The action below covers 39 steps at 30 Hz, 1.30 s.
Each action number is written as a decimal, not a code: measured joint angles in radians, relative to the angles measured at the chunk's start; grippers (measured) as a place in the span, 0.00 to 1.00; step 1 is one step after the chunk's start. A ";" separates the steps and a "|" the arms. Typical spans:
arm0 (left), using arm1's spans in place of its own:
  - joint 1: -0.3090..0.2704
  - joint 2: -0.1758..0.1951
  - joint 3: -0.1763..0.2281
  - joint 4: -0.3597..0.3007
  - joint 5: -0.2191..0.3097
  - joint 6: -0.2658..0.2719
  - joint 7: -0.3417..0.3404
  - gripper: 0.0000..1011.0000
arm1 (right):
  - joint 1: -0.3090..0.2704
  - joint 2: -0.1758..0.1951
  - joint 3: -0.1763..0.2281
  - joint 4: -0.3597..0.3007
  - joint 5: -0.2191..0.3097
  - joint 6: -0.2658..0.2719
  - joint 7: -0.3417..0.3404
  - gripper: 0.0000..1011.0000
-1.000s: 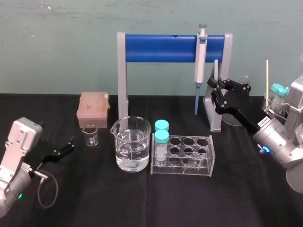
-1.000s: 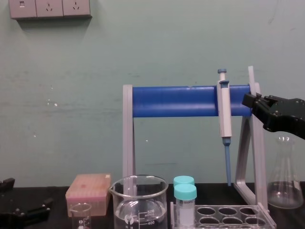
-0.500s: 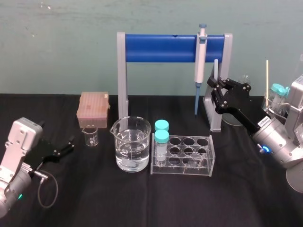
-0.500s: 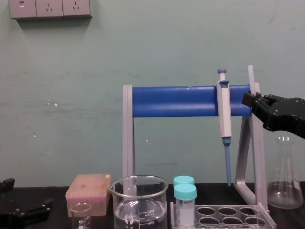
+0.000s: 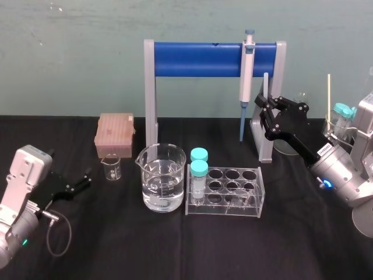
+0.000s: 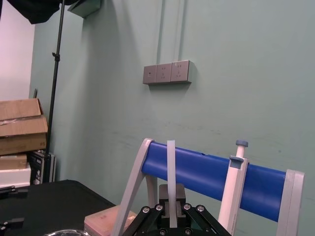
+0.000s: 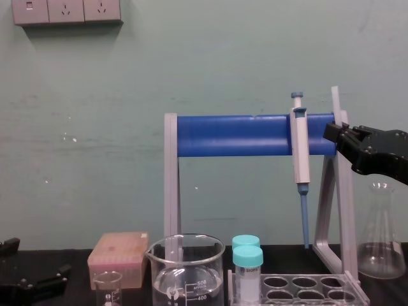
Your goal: Pick up the stirring rod with one hand, then place it down.
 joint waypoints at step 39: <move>0.000 0.000 0.000 0.000 0.000 0.000 0.000 0.99 | 0.000 0.000 0.000 0.000 0.000 0.000 0.000 0.07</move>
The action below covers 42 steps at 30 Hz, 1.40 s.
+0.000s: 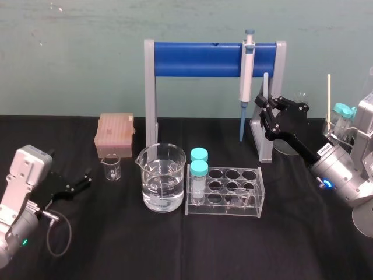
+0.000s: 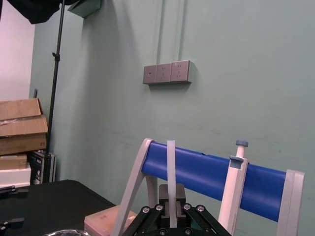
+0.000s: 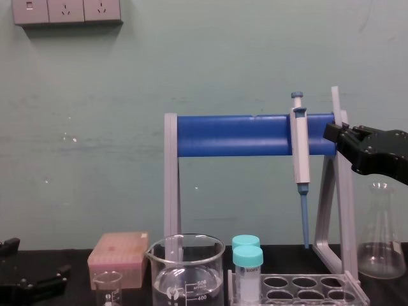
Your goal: Pick up the stirring rod with one hand, then place it down.
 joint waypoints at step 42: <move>0.000 0.000 0.000 0.000 0.000 0.000 0.000 0.99 | -0.005 0.020 -0.022 -0.023 0.021 0.030 0.078 0.07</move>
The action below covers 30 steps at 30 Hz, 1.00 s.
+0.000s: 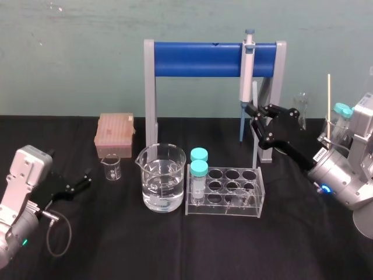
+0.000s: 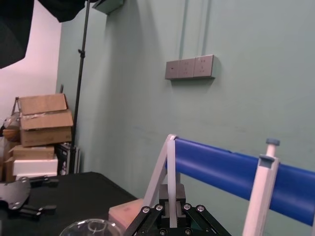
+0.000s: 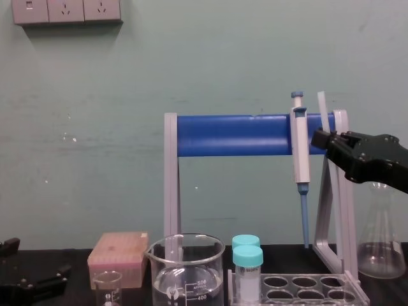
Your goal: Pick up the stirring rod with one hand, then place it down.
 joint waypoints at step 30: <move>0.000 0.000 0.000 0.000 0.000 0.000 0.000 0.99 | -0.001 0.033 -0.057 0.036 0.011 0.048 0.034 0.07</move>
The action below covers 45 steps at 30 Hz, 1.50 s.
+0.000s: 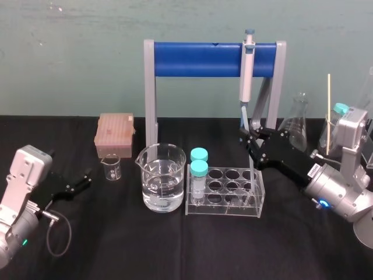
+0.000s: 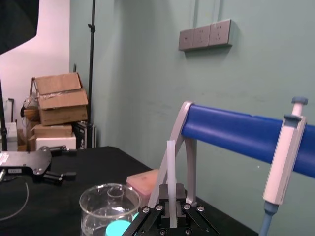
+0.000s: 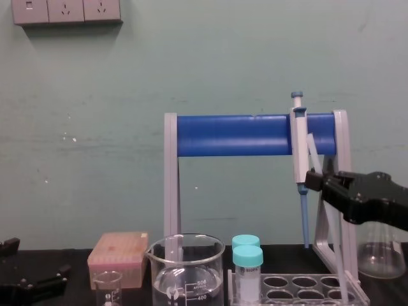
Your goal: Pick up the stirring rod with one hand, then place it down.
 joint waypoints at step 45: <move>0.000 0.000 0.000 0.000 0.000 0.000 0.000 0.99 | 0.059 -0.036 -0.034 0.170 0.006 -0.005 0.058 0.15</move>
